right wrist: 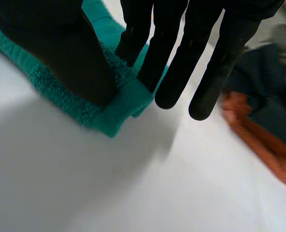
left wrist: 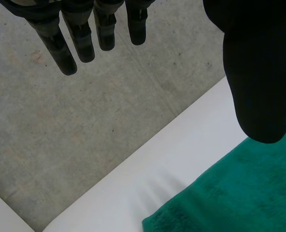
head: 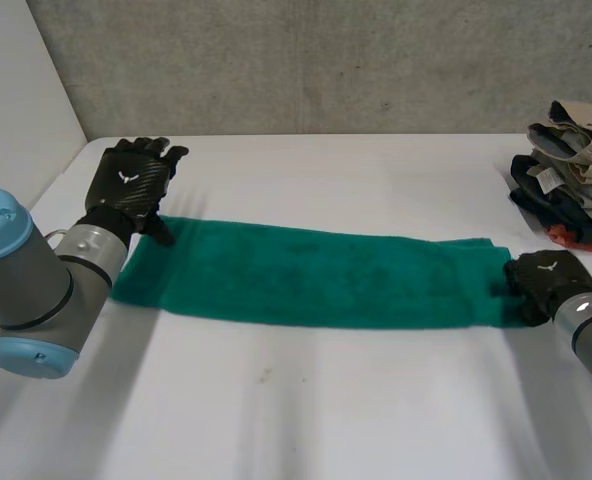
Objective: Fold the laundry.
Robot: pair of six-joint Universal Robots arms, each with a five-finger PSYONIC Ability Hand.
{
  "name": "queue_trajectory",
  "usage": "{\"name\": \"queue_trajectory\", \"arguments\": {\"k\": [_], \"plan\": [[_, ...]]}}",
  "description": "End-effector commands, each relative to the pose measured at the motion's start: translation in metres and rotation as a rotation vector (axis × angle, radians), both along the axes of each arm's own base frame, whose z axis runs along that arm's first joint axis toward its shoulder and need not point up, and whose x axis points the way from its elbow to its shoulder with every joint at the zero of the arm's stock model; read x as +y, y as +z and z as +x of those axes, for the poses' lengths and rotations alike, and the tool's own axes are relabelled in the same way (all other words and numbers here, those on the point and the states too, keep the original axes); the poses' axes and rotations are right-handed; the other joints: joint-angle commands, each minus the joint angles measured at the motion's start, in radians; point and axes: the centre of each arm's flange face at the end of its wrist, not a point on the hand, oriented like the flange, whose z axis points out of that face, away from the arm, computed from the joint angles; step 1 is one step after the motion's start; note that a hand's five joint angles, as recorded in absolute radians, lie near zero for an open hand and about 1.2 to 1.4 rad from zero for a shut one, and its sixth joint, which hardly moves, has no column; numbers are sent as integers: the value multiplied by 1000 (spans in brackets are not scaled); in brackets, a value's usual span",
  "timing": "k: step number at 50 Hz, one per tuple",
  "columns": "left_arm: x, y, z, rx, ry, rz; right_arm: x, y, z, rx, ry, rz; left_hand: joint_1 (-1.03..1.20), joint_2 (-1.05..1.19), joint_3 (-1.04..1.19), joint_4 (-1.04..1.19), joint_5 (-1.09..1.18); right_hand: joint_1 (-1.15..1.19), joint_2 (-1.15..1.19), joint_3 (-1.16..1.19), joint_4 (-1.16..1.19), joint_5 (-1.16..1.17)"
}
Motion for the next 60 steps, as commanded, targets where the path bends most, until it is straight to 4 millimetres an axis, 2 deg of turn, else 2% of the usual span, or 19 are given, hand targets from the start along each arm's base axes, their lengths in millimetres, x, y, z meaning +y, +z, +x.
{"name": "queue_trajectory", "arguments": {"k": [1, 5, 10, 12, 15, 18, 19, 22, 23, 25, 26, 30, 33, 36, 40, 41, 47, 50, 60], "plan": [[7, 7, 2, 3, 2, -10, -14, 25, -37, 106, -94, -108, 1, -21, -27, -15, -35, 272, 218, 210, 201, 240], [11, 15, 9, 7, 15, -25, -26, 29, -66, 331, -114, -125, -2, -24, -30, -18, -38, 272, 218, 210, 201, 240], [9, 24, 27, 11, 64, -38, -36, 40, -68, 508, -90, -195, -2, -24, -30, -18, -38, 272, 218, 210, 201, 240], [10, 26, 34, 13, 83, -41, -38, 45, -56, 520, -54, -247, -2, -24, -30, -18, -38, 272, 218, 210, 201, 240], [14, 29, 37, 15, 90, -43, -25, 66, 26, 464, 167, -462, -5, -27, -32, -21, -41, 272, 218, 210, 201, 240], [19, 31, 38, 24, 91, -44, -8, 81, 76, 413, 311, -605, -5, -27, -32, -21, -41, 272, 218, 210, 201, 240], [20, 33, 39, 28, 91, -46, 5, 87, 104, 384, 402, -682, -5, -27, -32, -21, -41, 272, 218, 210, 201, 240], [23, 35, 42, 34, 97, -48, 26, 94, 143, 345, 542, -795, -5, -27, -32, -21, -41, 272, 218, 210, 201, 240], [24, 35, 43, 34, 100, -47, 43, 88, 172, 312, 658, -829, -5, -27, -32, -21, -41, 272, 218, 210, 201, 240], [25, 34, 44, 36, 104, -43, 65, 72, 202, 283, 788, -834, -5, -27, -32, -21, -41, 272, 218, 210, 201, 240], [25, 33, 44, 37, 104, -41, 89, 55, 231, 253, 921, -830, -5, -27, -32, -21, -41, 272, 218, 210, 201, 240], [26, 30, 45, 36, 106, -28, 130, 19, 271, 224, 1109, -746, -5, -27, -32, -21, -41, 272, 218, 210, 201, 240], [28, 28, 43, 35, 100, -22, 137, -12, 276, 253, 1165, -632, -5, -27, -32, -21, -41, 272, 218, 210, 201, 240], [28, 26, 42, 34, 95, -21, 141, -22, 277, 278, 1180, -584, -5, -27, -32, -21, -41, 272, 218, 210, 201, 240], [28, 27, 40, 36, 89, -26, 141, -1, 277, 277, 1085, -585, -5, -27, -32, -21, -41, -872, -926, -934, -943, -904], [29, 28, 38, 37, 84, -31, 135, 10, 273, 247, 1008, -560, -5, -27, -32, -21, -41, -949, -1004, -1012, -1021, -982], [34, 38, 22, 46, 32, -64, 130, 59, 246, -95, 764, -373, -5, -27, -32, -21, -41, -949, -1004, -1012, -1021, -982], [39, 39, 11, 49, -4, -69, 116, 70, 227, -180, 675, -308, -5, -27, -32, -21, -41, -949, -1004, -1012, -1021, -982], [67, 13, -35, 26, -148, -5, 80, 16, 140, -47, 394, -24, -2, -24, -30, -18, -38, -949, -1004, -1012, -1021, -982]]}}
